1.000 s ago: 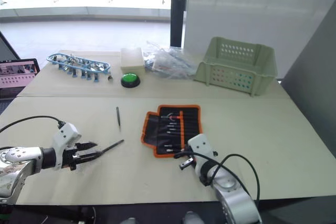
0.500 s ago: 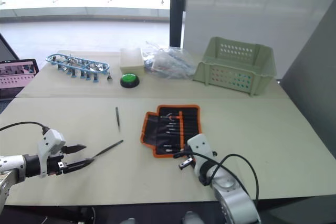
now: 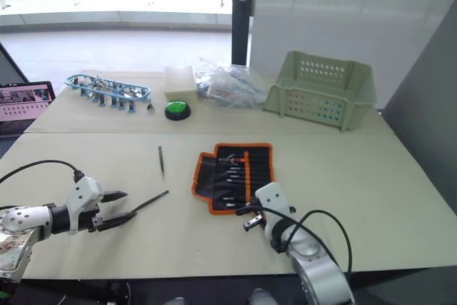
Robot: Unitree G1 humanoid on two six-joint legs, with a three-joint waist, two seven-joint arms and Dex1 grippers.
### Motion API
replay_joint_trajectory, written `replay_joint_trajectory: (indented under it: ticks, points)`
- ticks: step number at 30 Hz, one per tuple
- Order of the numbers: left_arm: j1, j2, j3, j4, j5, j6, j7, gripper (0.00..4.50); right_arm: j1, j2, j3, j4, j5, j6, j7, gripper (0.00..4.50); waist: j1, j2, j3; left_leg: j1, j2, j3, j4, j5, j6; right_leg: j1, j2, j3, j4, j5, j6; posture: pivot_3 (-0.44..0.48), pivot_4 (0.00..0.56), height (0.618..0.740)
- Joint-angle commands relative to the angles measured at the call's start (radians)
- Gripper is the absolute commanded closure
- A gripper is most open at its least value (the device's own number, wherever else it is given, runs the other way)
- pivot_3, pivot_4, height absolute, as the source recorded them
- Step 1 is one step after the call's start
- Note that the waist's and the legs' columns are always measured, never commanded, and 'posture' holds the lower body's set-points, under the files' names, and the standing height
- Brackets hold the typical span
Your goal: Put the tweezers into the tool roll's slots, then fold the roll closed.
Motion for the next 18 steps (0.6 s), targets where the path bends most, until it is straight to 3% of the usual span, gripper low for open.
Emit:
replay_joint_trajectory:
  ticks: [1,7,18]
  points:
    - [0.034,-0.012,-0.073,-0.038,0.008,0.077,-0.006,2.32,0.027,0.008,0.051,0.04,0.012,0.025,0.02,4.5,0.0,0.001,-0.001,0.0,0.0,0.0,0.0,0.0,0.0,0.0,0.0,0.0,0.0,0.0,0.0,0.0,0.15,0.713]
    - [0.042,-0.01,-0.069,-0.091,-0.031,0.16,-0.011,4.34,0.029,0.01,0.052,0.041,0.01,0.022,0.018,4.5,-0.002,0.003,-0.002,0.0,0.0,0.0,0.0,0.0,0.0,0.0,0.0,0.0,0.0,0.0,0.0,0.0,0.15,0.713]
    - [-0.041,0.018,-0.017,-0.117,-0.097,0.268,-0.006,4.43,0.024,0.016,0.056,0.052,0.005,0.011,0.019,4.5,-0.002,0.002,-0.001,0.0,0.0,0.0,0.0,0.0,0.0,0.0,0.0,0.0,0.0,0.0,0.0,0.0,0.15,0.713]
